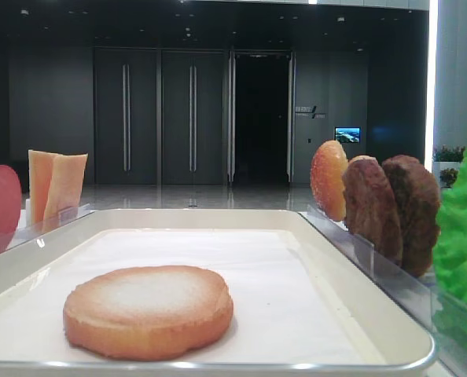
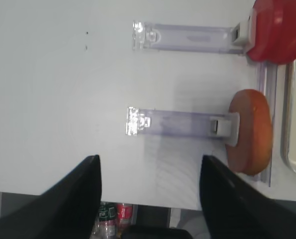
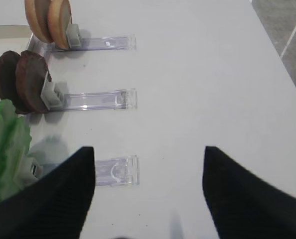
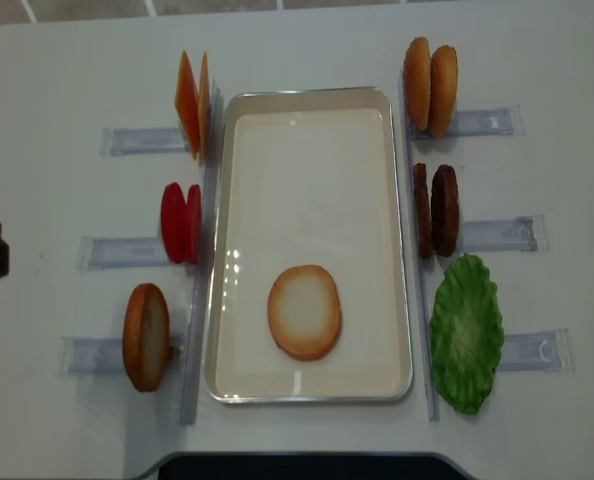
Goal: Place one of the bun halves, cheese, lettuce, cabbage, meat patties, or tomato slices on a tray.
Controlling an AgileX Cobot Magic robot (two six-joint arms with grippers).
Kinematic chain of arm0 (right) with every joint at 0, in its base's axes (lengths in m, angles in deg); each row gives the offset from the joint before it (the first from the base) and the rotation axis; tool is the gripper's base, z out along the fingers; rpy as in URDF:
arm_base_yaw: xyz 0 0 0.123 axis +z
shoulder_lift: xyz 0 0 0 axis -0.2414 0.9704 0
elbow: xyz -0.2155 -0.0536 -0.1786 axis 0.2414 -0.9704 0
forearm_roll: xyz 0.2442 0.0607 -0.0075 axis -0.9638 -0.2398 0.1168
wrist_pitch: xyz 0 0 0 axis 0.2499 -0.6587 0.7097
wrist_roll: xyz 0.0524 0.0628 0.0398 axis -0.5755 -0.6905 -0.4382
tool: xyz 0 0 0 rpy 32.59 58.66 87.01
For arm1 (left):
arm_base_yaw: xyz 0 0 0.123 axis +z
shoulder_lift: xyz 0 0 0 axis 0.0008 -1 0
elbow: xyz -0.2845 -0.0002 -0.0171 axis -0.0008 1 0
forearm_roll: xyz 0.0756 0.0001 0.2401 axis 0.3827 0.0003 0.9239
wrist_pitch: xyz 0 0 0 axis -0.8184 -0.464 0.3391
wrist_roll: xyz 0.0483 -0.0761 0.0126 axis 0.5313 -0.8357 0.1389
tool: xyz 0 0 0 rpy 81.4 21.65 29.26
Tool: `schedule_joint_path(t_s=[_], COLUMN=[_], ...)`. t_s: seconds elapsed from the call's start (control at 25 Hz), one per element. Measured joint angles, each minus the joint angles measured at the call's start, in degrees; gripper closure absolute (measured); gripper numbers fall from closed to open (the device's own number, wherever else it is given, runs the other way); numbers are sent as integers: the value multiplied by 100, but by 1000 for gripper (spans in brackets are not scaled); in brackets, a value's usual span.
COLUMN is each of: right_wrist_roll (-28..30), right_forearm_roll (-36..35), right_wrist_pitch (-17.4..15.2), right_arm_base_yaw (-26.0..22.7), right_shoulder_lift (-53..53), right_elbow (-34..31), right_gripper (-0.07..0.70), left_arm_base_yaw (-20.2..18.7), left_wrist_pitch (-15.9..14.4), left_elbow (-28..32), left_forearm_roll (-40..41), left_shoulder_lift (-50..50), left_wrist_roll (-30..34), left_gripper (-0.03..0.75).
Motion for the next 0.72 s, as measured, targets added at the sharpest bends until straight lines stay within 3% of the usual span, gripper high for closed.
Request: schedule_joint_path(t_s=[0.6,0.72], right_wrist_roll=[0,0], right_forearm_roll=[0,0], right_wrist_pitch=[0,0], right_arm_base_yaw=[0,0], right_shoulder_lift=[0,0], right_elbow=[0,0], right_gripper=[161,161], left_arm_base_yaw=[0,0], left_wrist_pitch=[-4,152], left_elbow=[1623,1857], left_forearm_roll=[-6,-6], left_shoulder_lift=[1991,2485], left_wrist_roll=[0,0], left_gripper=[244,244])
